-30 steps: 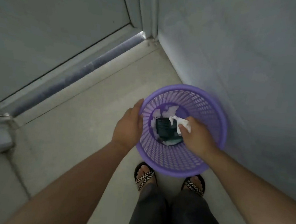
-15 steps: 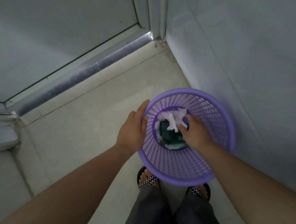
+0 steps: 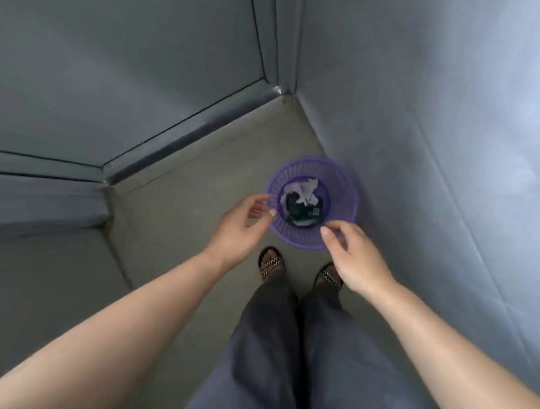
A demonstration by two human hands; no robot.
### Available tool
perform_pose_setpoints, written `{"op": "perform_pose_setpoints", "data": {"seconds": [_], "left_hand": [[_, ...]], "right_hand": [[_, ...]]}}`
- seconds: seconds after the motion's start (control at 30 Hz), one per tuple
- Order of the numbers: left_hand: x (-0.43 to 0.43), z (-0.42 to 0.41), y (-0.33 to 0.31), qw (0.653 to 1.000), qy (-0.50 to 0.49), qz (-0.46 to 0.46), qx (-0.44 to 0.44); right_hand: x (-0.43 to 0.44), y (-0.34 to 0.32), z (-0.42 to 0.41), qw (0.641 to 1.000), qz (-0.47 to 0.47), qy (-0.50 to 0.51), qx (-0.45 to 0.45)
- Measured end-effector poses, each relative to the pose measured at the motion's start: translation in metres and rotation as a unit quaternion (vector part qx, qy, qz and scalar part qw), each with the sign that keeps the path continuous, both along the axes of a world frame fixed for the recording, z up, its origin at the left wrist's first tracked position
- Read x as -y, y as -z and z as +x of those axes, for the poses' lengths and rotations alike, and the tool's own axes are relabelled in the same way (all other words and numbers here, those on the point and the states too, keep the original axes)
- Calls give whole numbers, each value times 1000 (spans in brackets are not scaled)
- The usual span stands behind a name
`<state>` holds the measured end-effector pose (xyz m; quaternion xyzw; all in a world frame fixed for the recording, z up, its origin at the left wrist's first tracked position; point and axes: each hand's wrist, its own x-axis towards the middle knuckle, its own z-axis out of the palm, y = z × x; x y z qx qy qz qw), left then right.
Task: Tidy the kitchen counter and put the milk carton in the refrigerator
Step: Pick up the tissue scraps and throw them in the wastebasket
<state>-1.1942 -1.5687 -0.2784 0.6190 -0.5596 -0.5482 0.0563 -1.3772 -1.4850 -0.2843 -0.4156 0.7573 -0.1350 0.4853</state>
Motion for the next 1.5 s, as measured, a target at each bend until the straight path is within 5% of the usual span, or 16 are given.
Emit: {"op": "perform_pose_setpoints", "data": {"seconds": [0.3, 0.53, 1.17, 1.5], "left_hand": [[-73, 29, -232, 991, -46, -30, -126], [-123, 47, -314, 976, -42, -101, -188], [-328, 3, -322, 936, -296, -160, -99], [-466, 7, -327, 854, -499, -139, -48]], "right_hand": [[-57, -232, 11, 993, -98, 7, 69], [-104, -324, 12, 975, -198, 2, 103], [-201, -330, -27, 951, -161, -191, 182], [-240, -334, 10, 894, -127, -389, 182]]}}
